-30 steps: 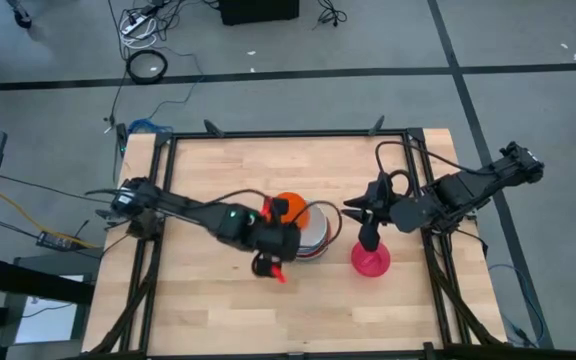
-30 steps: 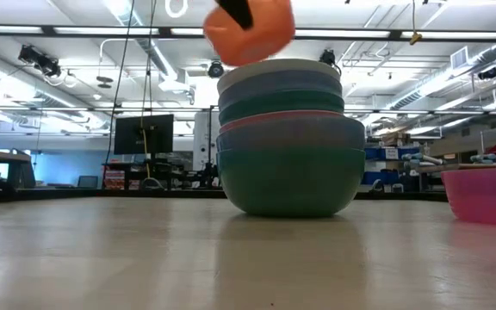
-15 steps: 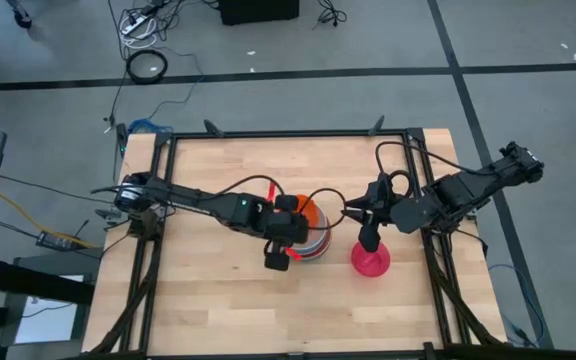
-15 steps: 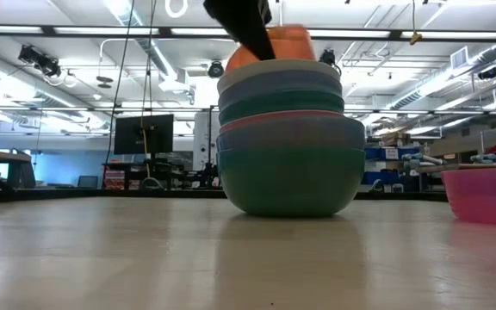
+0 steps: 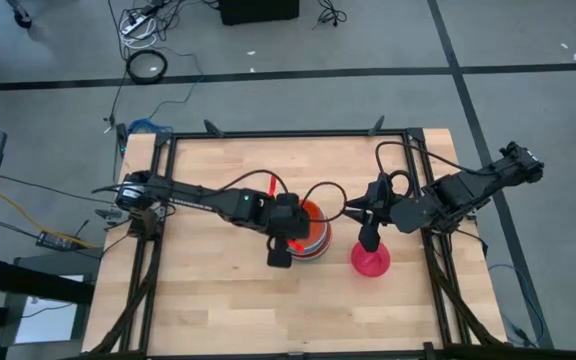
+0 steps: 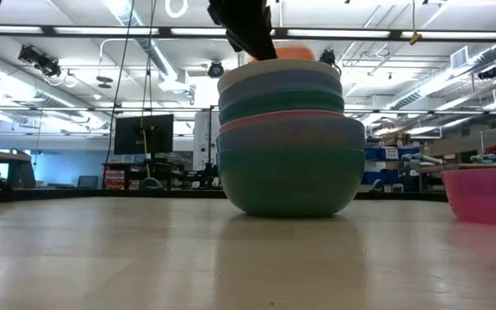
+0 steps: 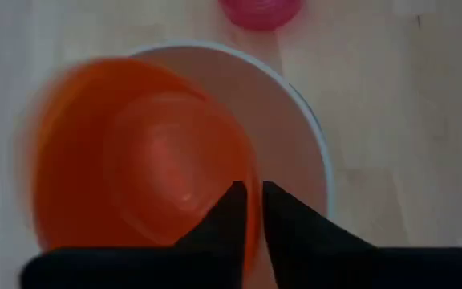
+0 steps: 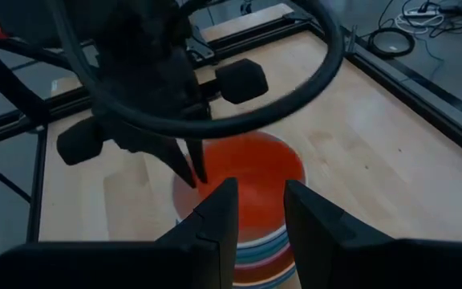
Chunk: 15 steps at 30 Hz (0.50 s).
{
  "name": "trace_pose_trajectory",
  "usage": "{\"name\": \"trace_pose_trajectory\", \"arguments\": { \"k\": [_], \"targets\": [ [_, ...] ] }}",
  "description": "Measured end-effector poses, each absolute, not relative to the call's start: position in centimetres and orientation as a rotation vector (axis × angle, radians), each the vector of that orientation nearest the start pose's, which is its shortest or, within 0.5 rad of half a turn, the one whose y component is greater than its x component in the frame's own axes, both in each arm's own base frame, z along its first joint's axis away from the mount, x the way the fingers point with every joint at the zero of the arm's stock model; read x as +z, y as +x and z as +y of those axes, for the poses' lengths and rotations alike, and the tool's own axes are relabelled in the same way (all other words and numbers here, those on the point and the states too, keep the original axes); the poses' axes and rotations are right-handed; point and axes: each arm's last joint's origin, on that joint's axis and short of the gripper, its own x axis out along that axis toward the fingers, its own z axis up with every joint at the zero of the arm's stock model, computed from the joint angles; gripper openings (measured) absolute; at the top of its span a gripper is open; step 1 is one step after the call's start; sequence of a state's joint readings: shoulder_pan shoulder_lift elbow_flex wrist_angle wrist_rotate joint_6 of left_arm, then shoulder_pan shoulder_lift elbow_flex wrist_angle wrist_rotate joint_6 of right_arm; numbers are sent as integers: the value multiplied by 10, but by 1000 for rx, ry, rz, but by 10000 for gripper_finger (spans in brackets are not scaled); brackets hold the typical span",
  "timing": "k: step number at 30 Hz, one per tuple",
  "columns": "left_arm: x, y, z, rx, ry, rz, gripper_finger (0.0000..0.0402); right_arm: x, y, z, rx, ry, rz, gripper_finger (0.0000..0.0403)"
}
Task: Nest bowls inside each other
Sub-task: Stack the orange bowl on top of the white bowl, then stack the red bowl on top of the orange bowl
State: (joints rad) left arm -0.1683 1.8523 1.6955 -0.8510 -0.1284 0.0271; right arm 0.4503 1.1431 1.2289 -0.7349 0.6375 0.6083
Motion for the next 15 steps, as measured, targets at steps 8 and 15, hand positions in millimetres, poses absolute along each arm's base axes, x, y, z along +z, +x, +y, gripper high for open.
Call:
{"name": "trace_pose_trajectory", "arguments": {
  "k": [8,15],
  "targets": [
    [297,392,-60,-30,154,997,101,369,207,81,-336,256,477,91],
    [313,372,-69,32,199,1085,108,357,197,77,-395,309,615,91]
  ]
}}
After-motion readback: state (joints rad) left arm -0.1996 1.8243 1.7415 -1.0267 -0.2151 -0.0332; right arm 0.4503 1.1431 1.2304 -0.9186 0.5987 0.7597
